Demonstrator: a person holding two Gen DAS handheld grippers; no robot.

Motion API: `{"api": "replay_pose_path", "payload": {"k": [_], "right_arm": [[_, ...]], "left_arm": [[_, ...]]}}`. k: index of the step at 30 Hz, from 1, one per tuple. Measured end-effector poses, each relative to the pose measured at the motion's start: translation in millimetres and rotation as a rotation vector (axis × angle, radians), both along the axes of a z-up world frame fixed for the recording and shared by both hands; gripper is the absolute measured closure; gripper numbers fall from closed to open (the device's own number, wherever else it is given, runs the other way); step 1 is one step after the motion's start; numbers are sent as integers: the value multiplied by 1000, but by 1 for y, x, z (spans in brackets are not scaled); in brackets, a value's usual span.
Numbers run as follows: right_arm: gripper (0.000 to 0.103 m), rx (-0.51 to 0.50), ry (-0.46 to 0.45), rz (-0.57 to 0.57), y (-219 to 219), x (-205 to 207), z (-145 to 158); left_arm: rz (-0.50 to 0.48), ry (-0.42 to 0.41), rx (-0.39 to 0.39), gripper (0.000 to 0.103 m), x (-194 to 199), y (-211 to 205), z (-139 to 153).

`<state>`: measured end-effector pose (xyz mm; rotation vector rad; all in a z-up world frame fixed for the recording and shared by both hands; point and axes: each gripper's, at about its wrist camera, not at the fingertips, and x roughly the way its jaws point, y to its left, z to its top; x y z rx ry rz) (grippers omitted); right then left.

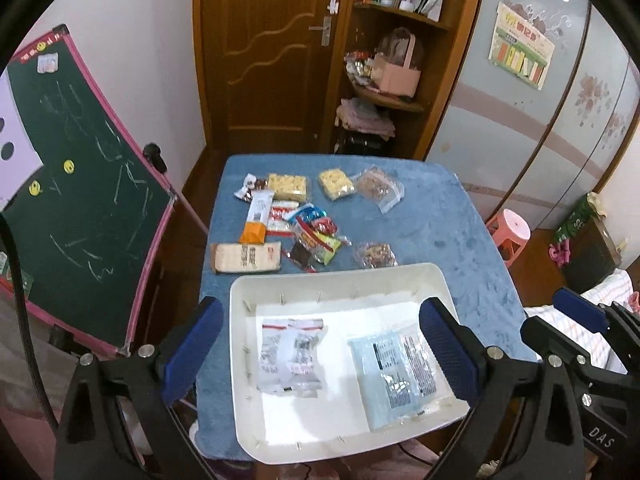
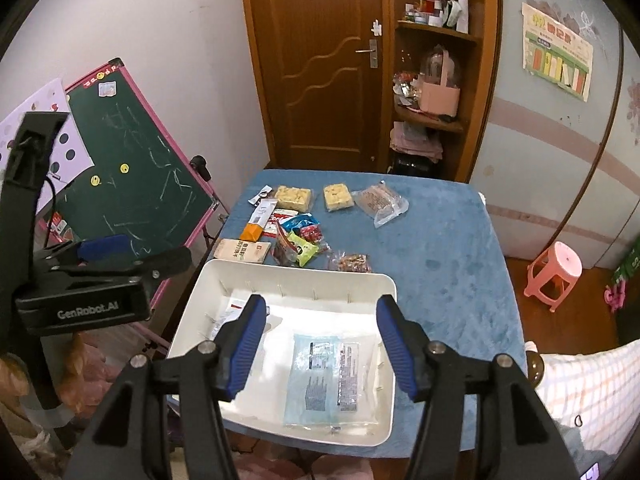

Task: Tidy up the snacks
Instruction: 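Move both tools from the tray back over the snacks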

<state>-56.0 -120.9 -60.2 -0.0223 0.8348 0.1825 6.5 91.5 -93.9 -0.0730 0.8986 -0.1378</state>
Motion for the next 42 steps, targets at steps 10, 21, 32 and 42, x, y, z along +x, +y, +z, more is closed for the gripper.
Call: {"api": "replay_pose_path", "payload": {"k": [10,21,32,42], "right_arm": [[45,22,27,-25,11,5,-7],[45,1,36,-6,32,6,-10],[45,0,67,-18,25,25,-17],[45,56,116,9,18,68,-22]], "left_arm": [[-8,-43,32,5,-5,12,9],[-40,-51,99,5,-9,11,14],[-60,88,4,5,18,11,-2],[24,114,-20,5,48,18,-3]]}}
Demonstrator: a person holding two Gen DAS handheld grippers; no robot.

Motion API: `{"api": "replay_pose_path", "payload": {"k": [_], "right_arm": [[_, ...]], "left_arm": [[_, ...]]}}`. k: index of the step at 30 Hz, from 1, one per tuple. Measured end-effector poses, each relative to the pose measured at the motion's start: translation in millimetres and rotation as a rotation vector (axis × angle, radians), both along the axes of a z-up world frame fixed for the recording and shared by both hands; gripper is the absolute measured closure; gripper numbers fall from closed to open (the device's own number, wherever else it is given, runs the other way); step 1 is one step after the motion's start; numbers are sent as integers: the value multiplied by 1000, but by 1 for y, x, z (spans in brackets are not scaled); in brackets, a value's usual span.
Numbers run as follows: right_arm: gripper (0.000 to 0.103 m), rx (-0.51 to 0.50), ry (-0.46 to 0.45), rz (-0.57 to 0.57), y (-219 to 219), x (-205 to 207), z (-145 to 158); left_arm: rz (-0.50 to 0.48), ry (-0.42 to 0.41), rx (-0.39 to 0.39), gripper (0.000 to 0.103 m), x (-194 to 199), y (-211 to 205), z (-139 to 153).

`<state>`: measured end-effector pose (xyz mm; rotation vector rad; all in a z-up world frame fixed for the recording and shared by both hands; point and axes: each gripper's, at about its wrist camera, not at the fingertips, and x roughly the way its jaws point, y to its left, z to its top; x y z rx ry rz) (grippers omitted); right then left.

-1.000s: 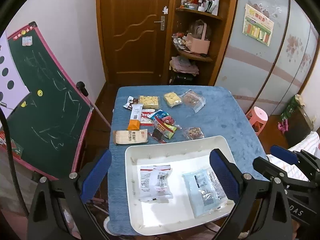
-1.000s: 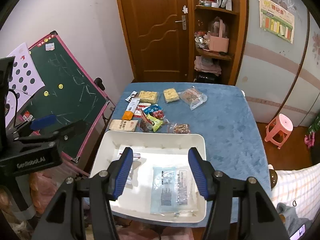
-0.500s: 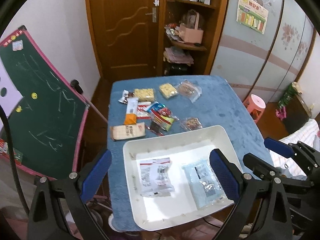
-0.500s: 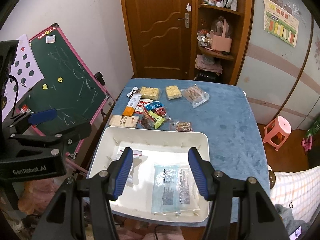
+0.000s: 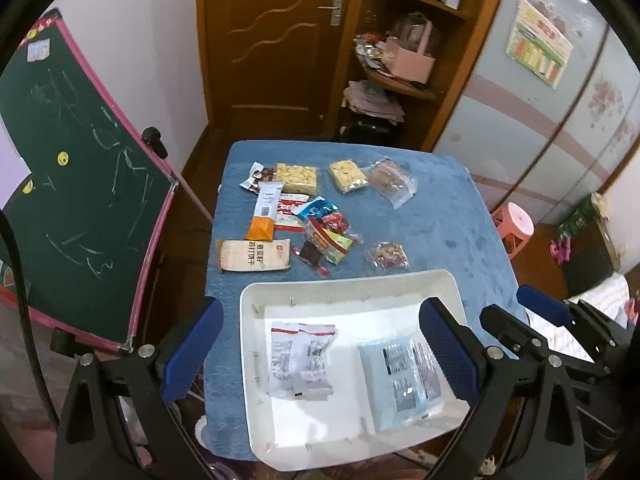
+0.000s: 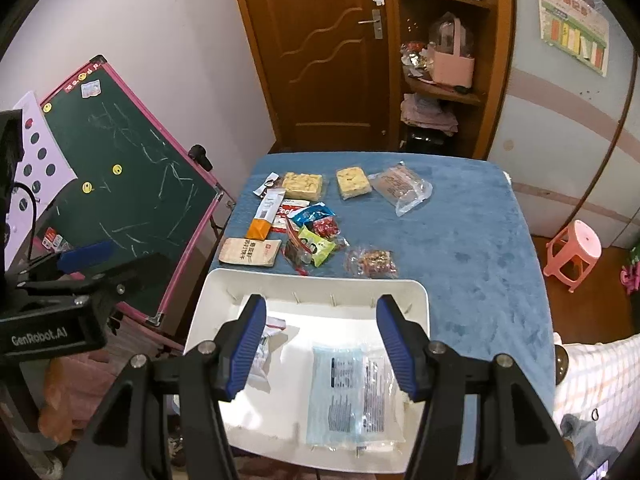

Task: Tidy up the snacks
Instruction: 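Move both tools from the tray back over the snacks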

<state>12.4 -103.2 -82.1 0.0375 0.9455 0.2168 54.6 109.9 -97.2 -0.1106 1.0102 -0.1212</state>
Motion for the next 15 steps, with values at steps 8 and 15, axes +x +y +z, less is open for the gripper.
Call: {"api": "replay_pose_path", "payload": {"k": [8,15], "right_arm": [[45,-8,20,23,-7,47,-5],[45,-34,58,9,-22,113,-27]], "left_arm": [[28,50,25,5,50,-1,-19],[65,105,91,5,114,-2,-49]]}}
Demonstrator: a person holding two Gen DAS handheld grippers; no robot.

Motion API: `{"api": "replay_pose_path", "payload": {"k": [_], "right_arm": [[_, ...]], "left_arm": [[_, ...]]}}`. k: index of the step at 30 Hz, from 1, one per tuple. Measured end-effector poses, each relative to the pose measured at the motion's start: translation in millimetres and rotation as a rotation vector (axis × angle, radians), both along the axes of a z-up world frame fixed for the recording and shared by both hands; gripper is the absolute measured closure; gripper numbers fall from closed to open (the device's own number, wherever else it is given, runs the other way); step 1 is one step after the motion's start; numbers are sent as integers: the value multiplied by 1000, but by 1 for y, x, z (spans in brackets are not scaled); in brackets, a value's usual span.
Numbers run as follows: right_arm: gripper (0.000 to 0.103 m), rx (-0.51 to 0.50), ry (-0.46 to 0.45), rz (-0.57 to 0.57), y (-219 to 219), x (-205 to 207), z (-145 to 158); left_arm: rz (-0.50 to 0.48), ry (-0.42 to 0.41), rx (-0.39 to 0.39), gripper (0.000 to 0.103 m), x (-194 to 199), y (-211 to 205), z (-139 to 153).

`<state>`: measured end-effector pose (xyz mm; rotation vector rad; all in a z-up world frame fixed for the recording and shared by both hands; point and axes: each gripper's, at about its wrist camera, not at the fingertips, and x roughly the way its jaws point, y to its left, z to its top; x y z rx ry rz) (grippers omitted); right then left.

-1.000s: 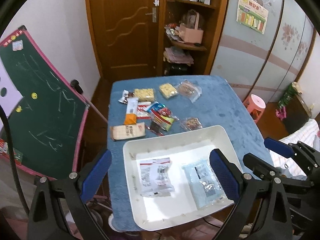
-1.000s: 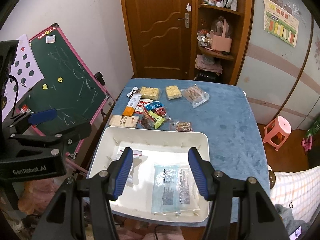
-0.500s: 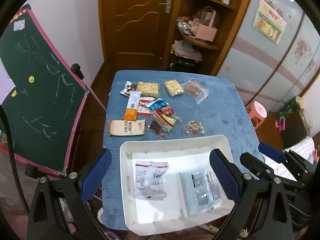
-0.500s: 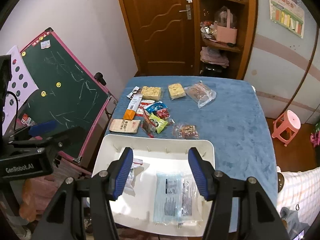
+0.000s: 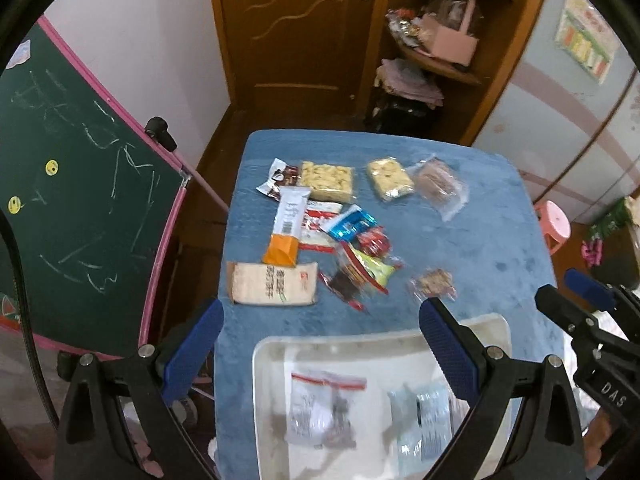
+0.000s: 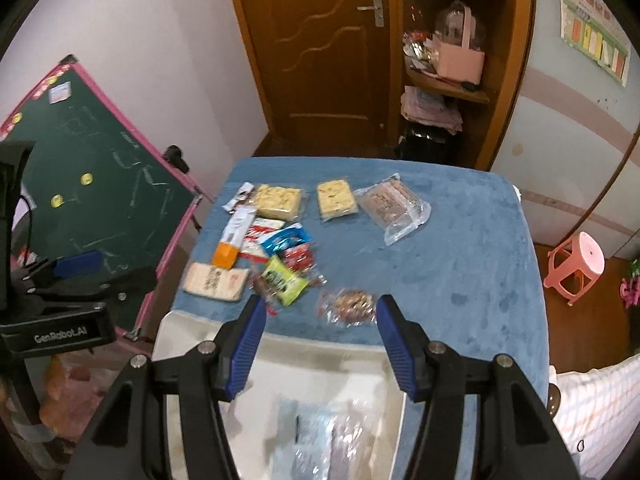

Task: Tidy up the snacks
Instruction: 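Move both tools from the tray back over the snacks, then grasp the red-edged dark snack packet with the left tool while the right tool grasps the clear nut packet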

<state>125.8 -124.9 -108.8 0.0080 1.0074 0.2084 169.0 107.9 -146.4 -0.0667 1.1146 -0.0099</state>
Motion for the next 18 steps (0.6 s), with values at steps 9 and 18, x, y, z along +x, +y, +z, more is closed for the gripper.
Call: {"api": "replay_pose_path", "payload": {"k": [9,18], "right_arm": [[45,38,294,-3,-17,94,-103],[45,3,509,-6,-13,121,-190]], "left_arm": [[55,165,-82,5,71,-3,-65],[91,312,-80,6,102,-19,-134]]}}
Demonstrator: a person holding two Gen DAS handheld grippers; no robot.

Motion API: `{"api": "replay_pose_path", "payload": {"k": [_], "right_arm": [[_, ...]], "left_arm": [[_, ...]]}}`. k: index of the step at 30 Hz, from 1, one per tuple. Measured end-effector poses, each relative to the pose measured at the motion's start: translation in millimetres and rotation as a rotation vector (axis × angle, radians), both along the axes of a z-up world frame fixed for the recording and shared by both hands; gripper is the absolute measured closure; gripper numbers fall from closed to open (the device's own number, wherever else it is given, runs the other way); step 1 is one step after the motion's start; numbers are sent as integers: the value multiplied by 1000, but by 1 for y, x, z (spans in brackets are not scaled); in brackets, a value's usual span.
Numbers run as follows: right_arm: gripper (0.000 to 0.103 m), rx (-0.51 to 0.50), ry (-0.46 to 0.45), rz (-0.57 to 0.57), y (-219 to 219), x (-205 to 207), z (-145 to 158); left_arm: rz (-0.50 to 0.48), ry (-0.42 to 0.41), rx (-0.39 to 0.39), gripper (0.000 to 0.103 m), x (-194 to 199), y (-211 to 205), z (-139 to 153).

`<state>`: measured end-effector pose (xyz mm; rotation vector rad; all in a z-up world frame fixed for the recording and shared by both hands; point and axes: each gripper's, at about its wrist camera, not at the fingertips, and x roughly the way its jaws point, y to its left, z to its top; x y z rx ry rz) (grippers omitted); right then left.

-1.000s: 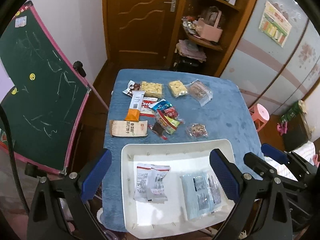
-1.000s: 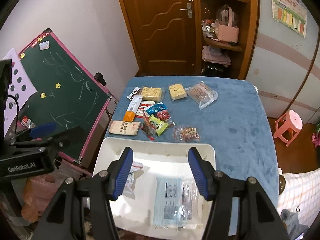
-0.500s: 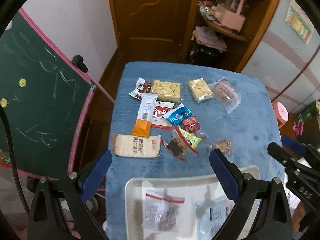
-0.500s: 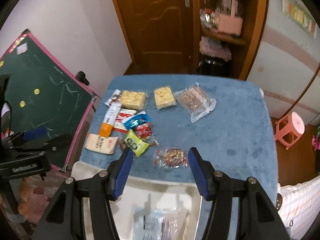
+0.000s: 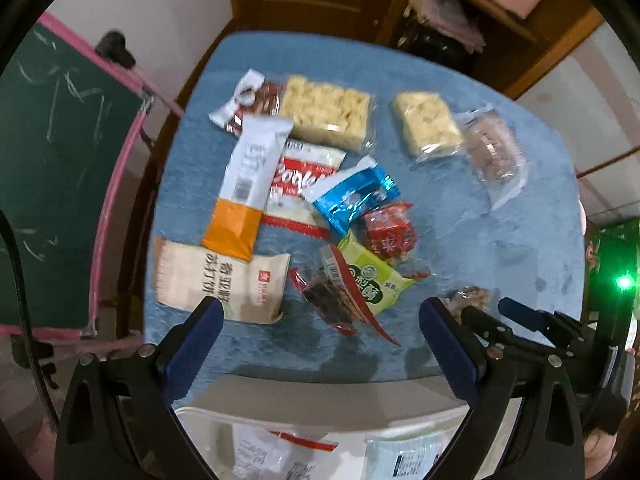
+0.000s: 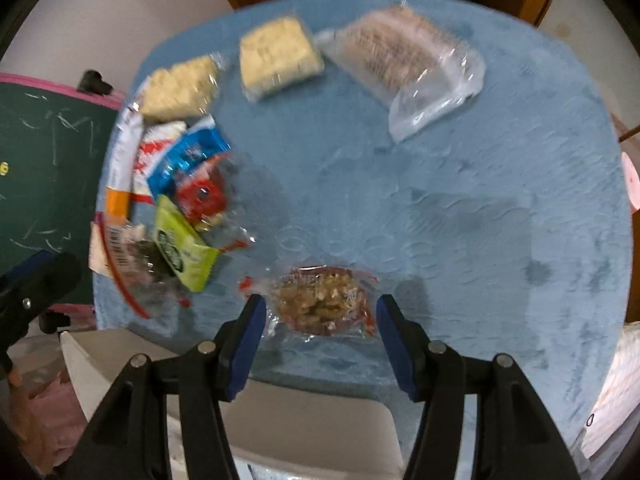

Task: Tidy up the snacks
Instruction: 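Grasp the red-edged dark snack packet with the left tool while the right tool grasps the clear nut packet, then carry both packets over the white tray and open both tools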

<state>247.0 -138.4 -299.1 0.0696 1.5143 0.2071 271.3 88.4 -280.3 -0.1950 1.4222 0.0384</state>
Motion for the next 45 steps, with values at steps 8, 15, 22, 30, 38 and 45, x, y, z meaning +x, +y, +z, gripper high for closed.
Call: {"api": "replay_pose_path", "payload": {"k": [8,15,22,30,38,45], "right_arm": [[41,-17,27,22,12,5,-17],[44,-93,-13,104,35,1,-17],[45,-78,-39,64,35,-9,-18],[45,-33,-144,-19,-3,-28,32],[45,-40,-335,-83,-9,-63,118],[45,3,-480,-90,5,-113,186]], "left_arm": [[41,107,-46,20,6,4,-42],[22,163,-114,71,0,-4,-60],[-47,98,-100,92,-12,-16,-53],[-58,4,-136,92,-30,-7,-10],[-95,-190,-168,92,-66,6,82],[-160,-369,-150,92,-119,4,158]]}}
